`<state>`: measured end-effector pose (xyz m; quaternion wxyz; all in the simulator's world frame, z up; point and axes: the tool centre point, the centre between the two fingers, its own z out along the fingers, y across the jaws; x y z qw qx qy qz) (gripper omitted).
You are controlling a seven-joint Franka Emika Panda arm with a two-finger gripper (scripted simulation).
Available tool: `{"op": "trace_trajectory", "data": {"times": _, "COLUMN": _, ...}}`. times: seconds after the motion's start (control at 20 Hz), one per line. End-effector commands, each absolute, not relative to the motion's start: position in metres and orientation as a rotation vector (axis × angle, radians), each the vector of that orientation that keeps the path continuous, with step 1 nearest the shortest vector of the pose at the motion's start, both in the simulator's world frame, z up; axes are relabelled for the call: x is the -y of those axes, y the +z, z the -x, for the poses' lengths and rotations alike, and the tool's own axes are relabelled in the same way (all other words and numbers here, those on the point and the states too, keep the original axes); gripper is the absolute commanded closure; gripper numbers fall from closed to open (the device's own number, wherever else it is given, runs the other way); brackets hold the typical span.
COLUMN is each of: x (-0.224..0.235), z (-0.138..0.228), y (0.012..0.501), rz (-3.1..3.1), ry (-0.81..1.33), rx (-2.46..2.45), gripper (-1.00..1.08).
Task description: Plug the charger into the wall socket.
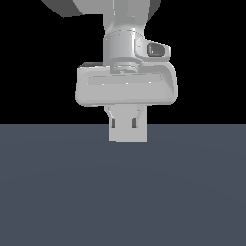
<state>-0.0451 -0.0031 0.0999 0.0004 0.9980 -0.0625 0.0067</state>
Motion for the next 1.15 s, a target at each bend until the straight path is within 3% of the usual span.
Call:
{"op": "trace_trajectory", "data": {"times": 0.0, "x": 0.003, "z": 0.044, "y": 0.100, "rz": -3.135, "ry": 0.021, "rx": 0.196, "gripper": 1.08}}
{"op": "trace_trajectory", "data": {"times": 1.1, "x": 0.009, "z": -0.005, "y": 0.100, "rz": -3.135, "ry": 0.021, "rx": 0.196, "gripper": 1.08}}
